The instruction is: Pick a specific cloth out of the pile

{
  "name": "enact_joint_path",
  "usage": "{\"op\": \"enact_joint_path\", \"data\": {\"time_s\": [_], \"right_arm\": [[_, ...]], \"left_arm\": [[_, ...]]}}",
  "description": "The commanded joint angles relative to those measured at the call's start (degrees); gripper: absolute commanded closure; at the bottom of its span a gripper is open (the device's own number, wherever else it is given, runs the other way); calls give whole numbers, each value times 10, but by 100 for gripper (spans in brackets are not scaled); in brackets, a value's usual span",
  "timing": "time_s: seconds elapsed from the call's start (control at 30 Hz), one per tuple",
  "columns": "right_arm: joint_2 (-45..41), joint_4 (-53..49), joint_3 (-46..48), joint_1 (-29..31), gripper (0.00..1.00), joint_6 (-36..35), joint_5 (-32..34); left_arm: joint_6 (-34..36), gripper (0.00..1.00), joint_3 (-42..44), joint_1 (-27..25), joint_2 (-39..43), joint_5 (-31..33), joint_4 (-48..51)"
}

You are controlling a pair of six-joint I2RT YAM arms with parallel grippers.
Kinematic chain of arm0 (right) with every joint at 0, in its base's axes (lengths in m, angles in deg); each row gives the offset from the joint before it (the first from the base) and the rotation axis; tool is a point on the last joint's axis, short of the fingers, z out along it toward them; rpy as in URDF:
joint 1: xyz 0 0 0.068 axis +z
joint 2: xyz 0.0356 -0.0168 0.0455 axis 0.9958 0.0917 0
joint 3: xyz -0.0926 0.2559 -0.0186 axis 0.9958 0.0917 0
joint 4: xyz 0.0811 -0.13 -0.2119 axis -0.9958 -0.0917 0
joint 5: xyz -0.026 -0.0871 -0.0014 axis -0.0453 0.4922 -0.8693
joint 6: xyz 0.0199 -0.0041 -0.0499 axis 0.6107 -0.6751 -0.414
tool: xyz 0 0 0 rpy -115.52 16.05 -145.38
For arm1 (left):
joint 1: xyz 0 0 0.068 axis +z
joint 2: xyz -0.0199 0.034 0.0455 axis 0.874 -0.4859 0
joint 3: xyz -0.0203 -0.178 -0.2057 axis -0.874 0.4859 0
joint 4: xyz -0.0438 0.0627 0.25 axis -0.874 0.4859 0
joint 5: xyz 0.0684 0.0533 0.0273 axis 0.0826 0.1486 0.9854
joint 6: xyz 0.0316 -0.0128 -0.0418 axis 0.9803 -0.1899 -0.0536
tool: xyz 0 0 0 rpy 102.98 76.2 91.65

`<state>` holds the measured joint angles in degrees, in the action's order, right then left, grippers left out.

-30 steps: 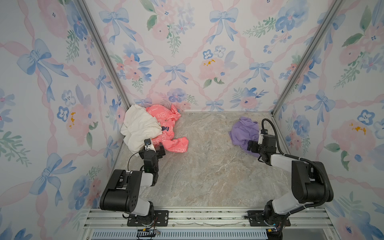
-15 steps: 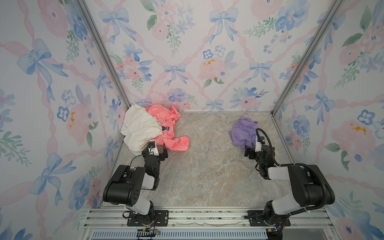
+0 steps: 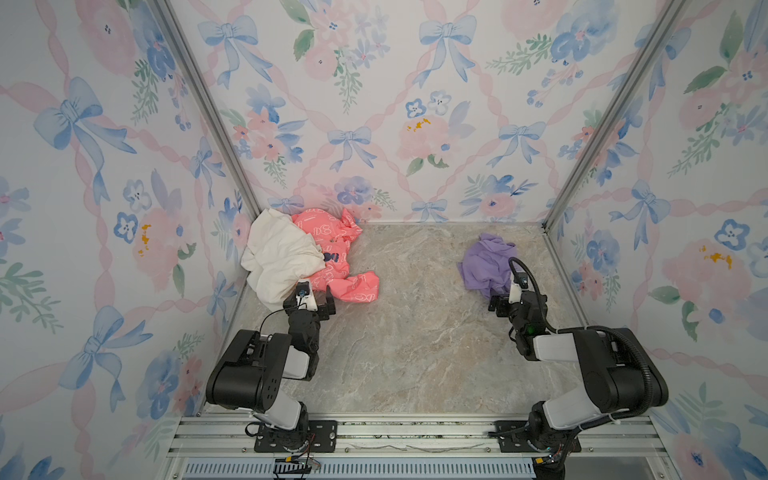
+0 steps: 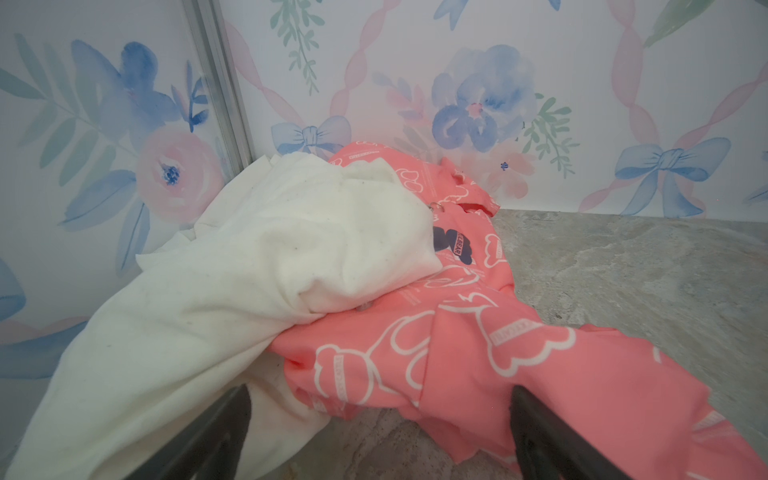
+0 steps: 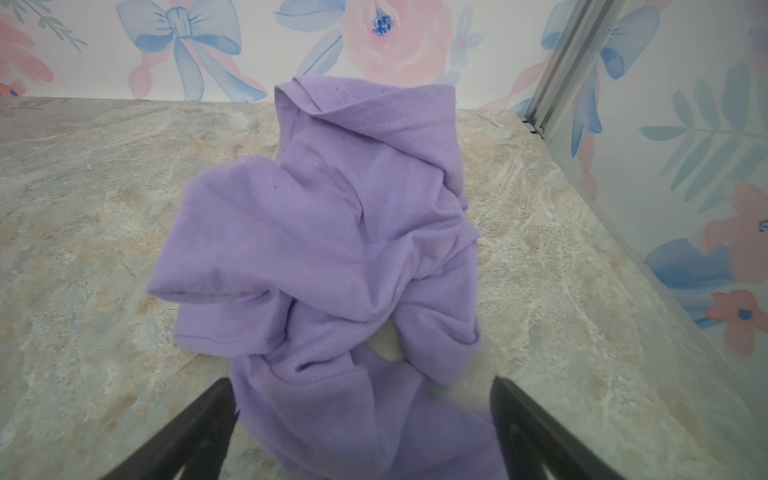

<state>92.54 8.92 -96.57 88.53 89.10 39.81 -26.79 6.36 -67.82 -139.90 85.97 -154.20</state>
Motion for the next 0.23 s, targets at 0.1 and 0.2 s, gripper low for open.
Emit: {"op": "enact_joint_path", "data": {"time_s": [0.1,0.2], "right_arm": [[2,17,-8,-4,3,2,7],[2,17,-8,-4,3,2,8]], "left_arm": [[9,2,1,-2,-4,3,-18],[9,2,2,-2,-2,3,-19]]}}
